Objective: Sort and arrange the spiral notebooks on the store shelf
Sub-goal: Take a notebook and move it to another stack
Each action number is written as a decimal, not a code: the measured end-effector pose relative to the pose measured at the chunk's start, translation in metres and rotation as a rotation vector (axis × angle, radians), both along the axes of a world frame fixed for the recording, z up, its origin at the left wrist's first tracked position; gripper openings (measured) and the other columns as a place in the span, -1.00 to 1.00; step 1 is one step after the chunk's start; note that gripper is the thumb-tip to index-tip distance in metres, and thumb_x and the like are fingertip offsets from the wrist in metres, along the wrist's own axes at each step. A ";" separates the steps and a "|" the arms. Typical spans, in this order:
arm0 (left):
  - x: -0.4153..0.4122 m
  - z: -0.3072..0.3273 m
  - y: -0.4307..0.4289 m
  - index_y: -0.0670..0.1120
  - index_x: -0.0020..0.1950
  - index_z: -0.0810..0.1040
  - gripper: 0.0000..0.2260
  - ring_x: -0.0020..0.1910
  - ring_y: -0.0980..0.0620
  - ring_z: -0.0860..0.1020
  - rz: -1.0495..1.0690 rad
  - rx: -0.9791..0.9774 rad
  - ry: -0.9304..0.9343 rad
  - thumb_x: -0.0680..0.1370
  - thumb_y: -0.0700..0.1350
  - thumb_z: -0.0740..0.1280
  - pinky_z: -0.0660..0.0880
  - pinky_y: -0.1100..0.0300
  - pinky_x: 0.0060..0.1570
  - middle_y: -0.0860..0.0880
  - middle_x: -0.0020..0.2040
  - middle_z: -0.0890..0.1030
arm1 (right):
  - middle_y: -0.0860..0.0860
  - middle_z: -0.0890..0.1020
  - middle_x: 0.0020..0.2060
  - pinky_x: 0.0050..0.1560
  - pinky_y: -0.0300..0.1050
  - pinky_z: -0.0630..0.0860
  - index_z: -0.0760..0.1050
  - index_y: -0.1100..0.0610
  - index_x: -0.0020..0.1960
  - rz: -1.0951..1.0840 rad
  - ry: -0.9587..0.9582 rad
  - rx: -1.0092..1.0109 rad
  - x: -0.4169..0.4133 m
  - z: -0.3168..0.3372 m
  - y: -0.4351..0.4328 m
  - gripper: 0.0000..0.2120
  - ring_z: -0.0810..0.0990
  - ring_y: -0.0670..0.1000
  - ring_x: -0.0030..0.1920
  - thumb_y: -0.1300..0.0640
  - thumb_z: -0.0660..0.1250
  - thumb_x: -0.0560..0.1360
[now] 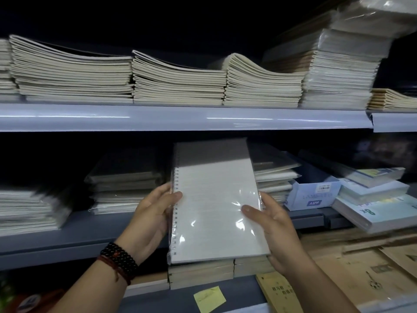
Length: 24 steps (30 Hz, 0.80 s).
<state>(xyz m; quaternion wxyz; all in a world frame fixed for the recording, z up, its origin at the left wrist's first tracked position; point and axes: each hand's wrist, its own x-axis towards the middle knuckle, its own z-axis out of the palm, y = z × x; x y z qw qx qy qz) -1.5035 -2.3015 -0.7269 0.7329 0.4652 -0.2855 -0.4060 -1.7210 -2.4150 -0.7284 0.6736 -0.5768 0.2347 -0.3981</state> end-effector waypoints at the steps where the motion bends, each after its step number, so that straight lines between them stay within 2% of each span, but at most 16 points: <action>1: -0.002 0.000 0.002 -0.13 0.39 0.52 -0.63 0.20 -0.16 0.64 -0.103 0.036 0.020 0.57 -0.14 0.35 0.51 -0.12 0.27 -0.16 0.23 0.66 | 0.14 0.70 0.11 0.12 0.21 0.61 0.53 0.08 0.29 0.008 -0.016 -0.001 0.000 0.000 0.000 -0.68 0.69 0.23 0.09 0.27 0.35 0.56; 2: -0.005 0.000 0.003 -0.14 0.36 0.55 -0.64 0.24 -0.18 0.62 -0.201 0.080 0.029 0.57 -0.11 0.35 0.49 -0.15 0.30 -0.17 0.25 0.65 | 0.13 0.70 0.11 0.11 0.20 0.62 0.52 0.07 0.30 0.005 -0.027 0.002 0.000 0.001 0.000 -0.68 0.68 0.22 0.10 0.26 0.34 0.56; 3: -0.006 -0.001 0.005 -0.14 0.35 0.56 -0.64 0.23 -0.19 0.63 -0.277 0.127 0.019 0.55 -0.12 0.36 0.54 -0.17 0.26 -0.17 0.25 0.65 | 0.12 0.70 0.11 0.08 0.18 0.63 0.52 0.06 0.31 -0.001 -0.044 0.000 0.001 0.001 0.000 -0.67 0.69 0.21 0.10 0.25 0.34 0.57; 5: -0.006 -0.005 0.008 -0.13 0.32 0.57 -0.63 0.13 -0.19 0.67 -0.346 0.210 -0.058 0.50 -0.18 0.41 0.67 -0.15 -0.05 -0.18 0.21 0.67 | 0.09 0.71 0.10 0.01 0.10 0.65 0.52 0.05 0.30 -0.029 -0.059 -0.008 0.001 0.000 -0.003 -0.69 0.70 0.17 0.08 0.24 0.33 0.58; 7: -0.003 -0.009 0.009 -0.12 0.33 0.55 -0.62 0.04 -0.16 0.68 -0.338 0.236 -0.131 0.51 -0.24 0.42 0.68 -0.04 -0.29 -0.19 0.20 0.67 | 0.05 0.71 0.09 -0.04 0.01 0.66 0.53 0.02 0.28 -0.064 -0.046 -0.025 0.003 -0.001 -0.005 -0.71 0.71 0.11 0.05 0.22 0.33 0.59; 10: 0.005 -0.016 0.007 -0.16 0.32 0.51 -0.62 -0.02 -0.15 0.67 -0.255 0.211 -0.135 0.51 -0.28 0.42 0.65 0.07 -0.38 -0.23 0.17 0.67 | -0.01 0.70 0.12 -0.03 0.01 0.65 0.51 -0.10 0.29 -0.059 0.049 -0.087 0.003 -0.004 -0.009 -0.70 0.71 0.06 0.04 0.14 0.34 0.59; 13: 0.008 -0.020 0.006 -0.14 0.30 0.50 -0.62 -0.06 -0.15 0.68 -0.213 0.169 -0.122 0.50 -0.29 0.43 0.64 0.08 -0.39 -0.26 0.16 0.67 | 0.10 0.68 0.12 -0.40 -0.02 0.58 0.38 -0.24 0.34 0.208 0.172 -0.077 -0.004 -0.003 -0.012 -0.57 0.69 0.30 -0.15 0.11 0.37 0.57; 15: 0.009 -0.022 0.006 -0.11 0.29 0.52 -0.62 -0.05 -0.18 0.68 -0.190 0.150 -0.113 0.49 -0.29 0.44 0.64 0.05 -0.37 -0.27 0.16 0.66 | 0.19 0.67 0.09 -0.51 -0.09 0.51 0.35 -0.26 0.34 0.276 0.216 -0.056 -0.008 -0.004 -0.018 -0.48 0.63 0.33 -0.27 0.21 0.39 0.55; 17: 0.011 -0.025 0.004 -0.10 0.30 0.52 -0.60 0.01 -0.24 0.66 -0.183 0.134 -0.080 0.48 -0.29 0.45 0.65 0.01 -0.31 -0.30 0.18 0.65 | 0.22 0.68 0.01 -0.54 -0.13 0.43 0.38 -0.11 0.36 0.197 0.224 -0.050 -0.008 -0.006 -0.023 -0.48 0.58 0.25 -0.36 0.30 0.40 0.53; 19: 0.011 -0.027 0.003 -0.09 0.34 0.50 -0.56 0.12 -0.31 0.64 -0.204 0.122 -0.037 0.49 -0.31 0.44 0.66 -0.05 -0.22 -0.31 0.20 0.63 | 0.22 0.68 -0.03 -0.52 -0.13 0.40 0.43 0.08 0.31 0.121 0.195 -0.039 -0.006 -0.007 -0.025 -0.59 0.53 0.19 -0.41 0.33 0.40 0.51; 22: 0.010 -0.027 0.004 -0.02 0.35 0.51 -0.53 0.17 -0.27 0.64 -0.235 0.109 -0.014 0.50 -0.38 0.40 0.66 -0.09 -0.03 -0.25 0.19 0.66 | 0.22 0.67 -0.01 -0.49 -0.08 0.44 0.47 0.18 0.24 0.050 0.164 -0.012 -0.001 -0.011 -0.027 -0.66 0.53 0.19 -0.41 0.35 0.41 0.50; 24: 0.012 -0.026 0.004 -0.02 0.36 0.52 -0.49 0.17 -0.27 0.64 -0.213 0.098 0.007 0.48 -0.42 0.41 0.66 -0.11 0.00 -0.26 0.17 0.66 | 0.26 0.66 0.02 -0.47 -0.07 0.48 0.49 0.22 0.21 0.007 0.147 0.005 0.001 -0.014 -0.027 -0.69 0.54 0.21 -0.39 0.35 0.43 0.49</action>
